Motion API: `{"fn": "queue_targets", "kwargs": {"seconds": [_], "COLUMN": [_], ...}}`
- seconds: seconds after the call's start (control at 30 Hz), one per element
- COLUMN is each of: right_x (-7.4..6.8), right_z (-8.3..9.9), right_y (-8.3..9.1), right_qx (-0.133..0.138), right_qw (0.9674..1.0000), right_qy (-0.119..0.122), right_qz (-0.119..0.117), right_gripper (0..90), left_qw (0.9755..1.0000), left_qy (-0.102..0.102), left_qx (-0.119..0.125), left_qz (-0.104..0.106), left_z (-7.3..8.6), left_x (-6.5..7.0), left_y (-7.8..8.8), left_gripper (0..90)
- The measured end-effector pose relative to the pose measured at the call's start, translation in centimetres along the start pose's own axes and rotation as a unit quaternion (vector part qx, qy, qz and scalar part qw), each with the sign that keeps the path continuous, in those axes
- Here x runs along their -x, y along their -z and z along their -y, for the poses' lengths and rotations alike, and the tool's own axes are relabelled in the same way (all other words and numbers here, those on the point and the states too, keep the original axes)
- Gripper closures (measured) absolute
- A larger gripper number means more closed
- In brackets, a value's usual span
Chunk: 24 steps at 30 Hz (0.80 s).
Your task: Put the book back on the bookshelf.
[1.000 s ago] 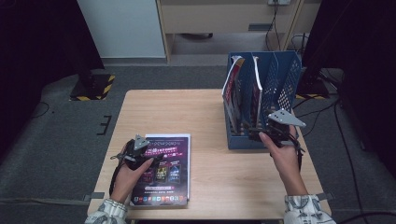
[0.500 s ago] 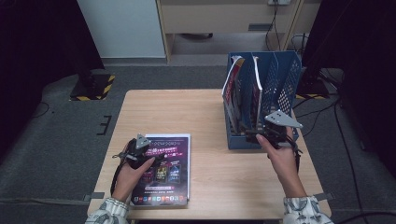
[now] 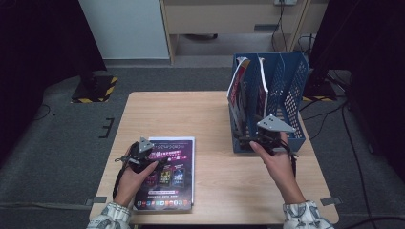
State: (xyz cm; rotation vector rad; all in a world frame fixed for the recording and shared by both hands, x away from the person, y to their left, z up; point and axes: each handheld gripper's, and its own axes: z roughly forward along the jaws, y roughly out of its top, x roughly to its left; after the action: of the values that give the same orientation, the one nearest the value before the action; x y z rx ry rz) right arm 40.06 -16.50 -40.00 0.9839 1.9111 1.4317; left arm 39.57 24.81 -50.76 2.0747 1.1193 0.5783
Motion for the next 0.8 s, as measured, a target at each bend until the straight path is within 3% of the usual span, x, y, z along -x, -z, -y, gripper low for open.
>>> {"fn": "queue_targets", "kwargs": {"seconds": [0.33,0.53,0.8], "right_x": [-3.4,-5.4,-8.2], "right_z": [0.8,1.5,2.9], "right_y": [-1.9,-3.1,-5.2], "right_qx": [-0.024,-0.033,-0.057], "right_qw": [0.9985,0.9968,0.9923], "right_qy": [0.031,0.029,0.047], "right_qz": [-0.039,-0.067,-0.099], "right_gripper": [5.2,5.3,6.7], "left_qw": [0.9999,0.9999,0.9998], "left_qy": [0.011,0.011,0.017], "left_qx": [0.0,0.0,-0.002], "left_qz": [-0.003,-0.001,-0.007], "left_z": [0.0,0.0,0.3], "left_x": [-0.3,-0.3,-0.8], "left_y": [0.0,0.0,0.1], "left_gripper": [4.8,4.9,5.8]}}
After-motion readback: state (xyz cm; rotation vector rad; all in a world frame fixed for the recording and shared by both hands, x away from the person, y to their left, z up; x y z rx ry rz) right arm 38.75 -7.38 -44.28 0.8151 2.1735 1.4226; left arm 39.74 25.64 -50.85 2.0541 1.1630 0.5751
